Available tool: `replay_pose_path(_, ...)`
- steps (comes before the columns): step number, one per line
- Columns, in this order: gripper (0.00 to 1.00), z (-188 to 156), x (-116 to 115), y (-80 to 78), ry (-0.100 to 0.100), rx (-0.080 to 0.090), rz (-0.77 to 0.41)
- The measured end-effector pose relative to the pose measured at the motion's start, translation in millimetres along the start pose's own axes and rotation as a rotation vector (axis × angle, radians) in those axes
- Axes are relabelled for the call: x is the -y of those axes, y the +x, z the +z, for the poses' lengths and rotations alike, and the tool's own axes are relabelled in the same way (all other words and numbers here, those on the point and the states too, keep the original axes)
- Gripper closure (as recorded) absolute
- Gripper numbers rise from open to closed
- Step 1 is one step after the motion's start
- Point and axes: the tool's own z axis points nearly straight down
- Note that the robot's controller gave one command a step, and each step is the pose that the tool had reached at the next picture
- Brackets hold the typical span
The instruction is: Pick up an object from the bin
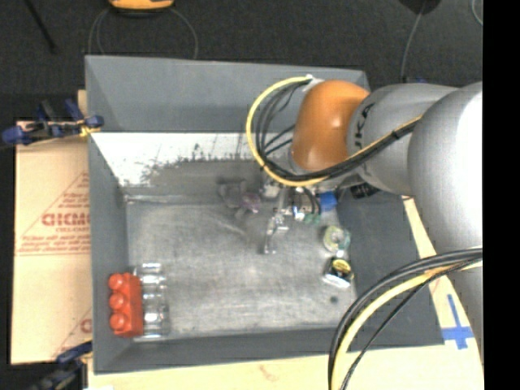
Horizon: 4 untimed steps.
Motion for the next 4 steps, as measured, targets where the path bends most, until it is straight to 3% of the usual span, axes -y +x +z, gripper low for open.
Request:
replay_pose_path(1,0.00,-30.4,-28.9,-4.9,0.000,-0.001,-0.042)
replay_pose_path(2,0.00,-43.6,-65.3,-9.0,-0.003,-0.003,0.043)
replay_pose_path(3,0.00,-105.8,-43.8,18.1,0.000,-0.001,-0.341)
replay_pose_path(4,0.00,-53.3,-51.7,-0.1,-0.003,-0.010,-0.145)
